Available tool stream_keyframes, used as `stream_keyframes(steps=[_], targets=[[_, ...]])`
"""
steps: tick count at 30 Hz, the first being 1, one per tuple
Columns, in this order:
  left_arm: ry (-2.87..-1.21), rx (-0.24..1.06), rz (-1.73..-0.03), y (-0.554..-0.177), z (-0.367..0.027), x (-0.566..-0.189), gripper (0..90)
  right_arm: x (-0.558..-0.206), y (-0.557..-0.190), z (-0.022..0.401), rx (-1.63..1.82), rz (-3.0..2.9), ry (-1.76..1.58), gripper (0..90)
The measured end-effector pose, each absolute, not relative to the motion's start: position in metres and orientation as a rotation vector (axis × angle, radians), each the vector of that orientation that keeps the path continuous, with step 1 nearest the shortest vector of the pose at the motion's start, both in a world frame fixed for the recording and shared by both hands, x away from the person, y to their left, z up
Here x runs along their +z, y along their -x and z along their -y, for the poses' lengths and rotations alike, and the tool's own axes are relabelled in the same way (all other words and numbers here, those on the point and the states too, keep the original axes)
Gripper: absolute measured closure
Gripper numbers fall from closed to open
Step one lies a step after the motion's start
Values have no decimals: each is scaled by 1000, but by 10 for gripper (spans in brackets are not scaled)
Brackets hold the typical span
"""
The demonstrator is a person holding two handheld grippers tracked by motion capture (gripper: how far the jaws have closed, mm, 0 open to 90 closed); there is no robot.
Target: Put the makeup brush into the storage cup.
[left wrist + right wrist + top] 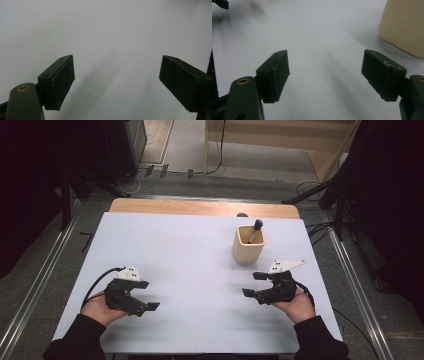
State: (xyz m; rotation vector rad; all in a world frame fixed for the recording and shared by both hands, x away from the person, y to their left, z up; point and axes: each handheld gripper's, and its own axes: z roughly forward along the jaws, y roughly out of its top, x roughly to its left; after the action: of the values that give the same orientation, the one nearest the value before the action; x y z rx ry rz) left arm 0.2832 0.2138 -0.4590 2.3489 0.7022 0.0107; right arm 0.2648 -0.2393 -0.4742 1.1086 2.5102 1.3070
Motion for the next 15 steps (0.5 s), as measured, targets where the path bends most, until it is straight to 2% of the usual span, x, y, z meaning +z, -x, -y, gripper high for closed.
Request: stream_keyframes(steps=[15], targets=[[-2353,8,-701,-283,-214,-459,137,-475,-265,238,1303,-2519,-1106,234]])
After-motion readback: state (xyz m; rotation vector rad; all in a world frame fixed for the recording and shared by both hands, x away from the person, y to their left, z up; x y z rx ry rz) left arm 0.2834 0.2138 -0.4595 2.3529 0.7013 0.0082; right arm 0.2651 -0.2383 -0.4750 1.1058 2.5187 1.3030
